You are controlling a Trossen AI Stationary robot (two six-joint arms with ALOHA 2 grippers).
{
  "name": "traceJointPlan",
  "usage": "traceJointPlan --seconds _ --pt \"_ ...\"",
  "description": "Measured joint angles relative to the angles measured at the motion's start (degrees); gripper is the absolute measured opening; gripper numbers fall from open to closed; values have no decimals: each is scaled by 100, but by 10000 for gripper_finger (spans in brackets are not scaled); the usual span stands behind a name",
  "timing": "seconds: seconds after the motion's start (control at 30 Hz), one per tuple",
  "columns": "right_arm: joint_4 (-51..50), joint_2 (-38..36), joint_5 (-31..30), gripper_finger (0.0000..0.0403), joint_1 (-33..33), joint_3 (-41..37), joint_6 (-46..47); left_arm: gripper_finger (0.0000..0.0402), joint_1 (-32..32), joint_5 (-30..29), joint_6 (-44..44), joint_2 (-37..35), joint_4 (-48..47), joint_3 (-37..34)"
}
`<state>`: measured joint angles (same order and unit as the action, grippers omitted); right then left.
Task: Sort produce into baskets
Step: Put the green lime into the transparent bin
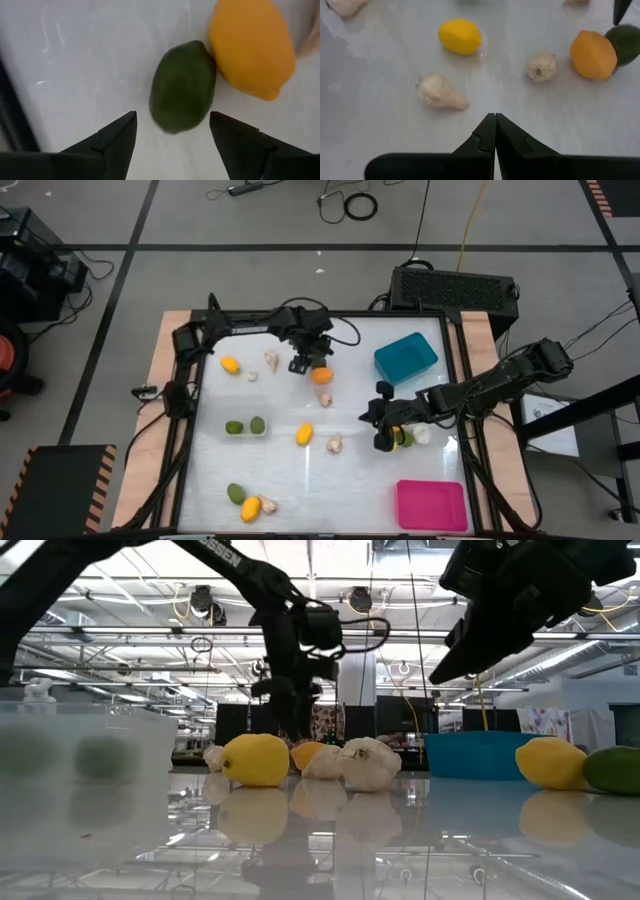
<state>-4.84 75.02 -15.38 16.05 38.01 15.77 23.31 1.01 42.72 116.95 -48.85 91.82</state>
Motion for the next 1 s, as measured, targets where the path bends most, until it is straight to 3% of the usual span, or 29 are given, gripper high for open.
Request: traceJointPlan --seconds 0.77,1.0 --pt "-116 0 -4 0 0 -1 66 257 -46 -83 275 448 178 32" --pt "-121 0 -4 0 2 -1 63 219 -57 -80 270 448 228 32"
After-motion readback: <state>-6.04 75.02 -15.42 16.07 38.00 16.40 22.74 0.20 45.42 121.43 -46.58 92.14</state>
